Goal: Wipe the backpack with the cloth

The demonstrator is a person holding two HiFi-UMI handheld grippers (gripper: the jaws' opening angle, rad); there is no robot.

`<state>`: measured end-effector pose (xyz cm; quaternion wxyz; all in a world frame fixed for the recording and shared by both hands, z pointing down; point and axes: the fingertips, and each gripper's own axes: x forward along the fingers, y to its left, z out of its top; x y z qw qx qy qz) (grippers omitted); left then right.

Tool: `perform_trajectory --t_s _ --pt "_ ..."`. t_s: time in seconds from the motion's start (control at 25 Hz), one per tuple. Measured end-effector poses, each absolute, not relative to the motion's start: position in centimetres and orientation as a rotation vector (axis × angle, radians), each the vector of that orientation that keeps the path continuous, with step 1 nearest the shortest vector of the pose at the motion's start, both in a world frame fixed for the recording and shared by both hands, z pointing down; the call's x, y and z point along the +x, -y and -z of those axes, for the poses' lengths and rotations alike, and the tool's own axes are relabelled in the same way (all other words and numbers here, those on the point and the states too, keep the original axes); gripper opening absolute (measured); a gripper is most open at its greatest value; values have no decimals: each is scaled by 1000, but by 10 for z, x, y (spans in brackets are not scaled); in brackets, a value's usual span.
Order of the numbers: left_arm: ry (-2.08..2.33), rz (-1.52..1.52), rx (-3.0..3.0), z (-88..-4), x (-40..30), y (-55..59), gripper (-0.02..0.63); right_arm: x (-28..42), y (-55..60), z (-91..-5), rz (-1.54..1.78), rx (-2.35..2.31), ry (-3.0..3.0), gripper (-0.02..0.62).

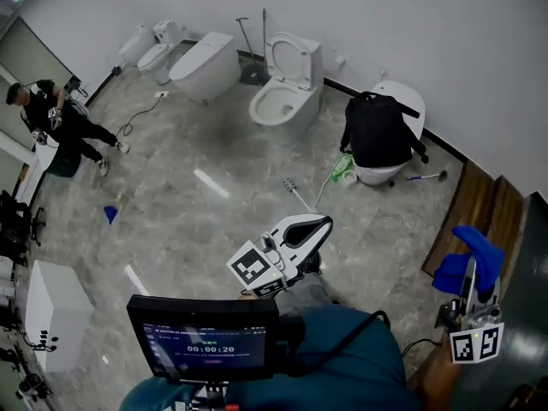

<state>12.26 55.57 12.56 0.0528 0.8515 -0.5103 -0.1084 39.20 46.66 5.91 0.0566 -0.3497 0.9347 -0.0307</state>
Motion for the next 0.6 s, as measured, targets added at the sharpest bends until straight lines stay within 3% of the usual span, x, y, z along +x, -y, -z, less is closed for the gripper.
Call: perform_trajectory --t_s 0.6 --pt "1589 350 2614 -107 23 -693 6 297 -602 -50 174 -1052 -2801 23"
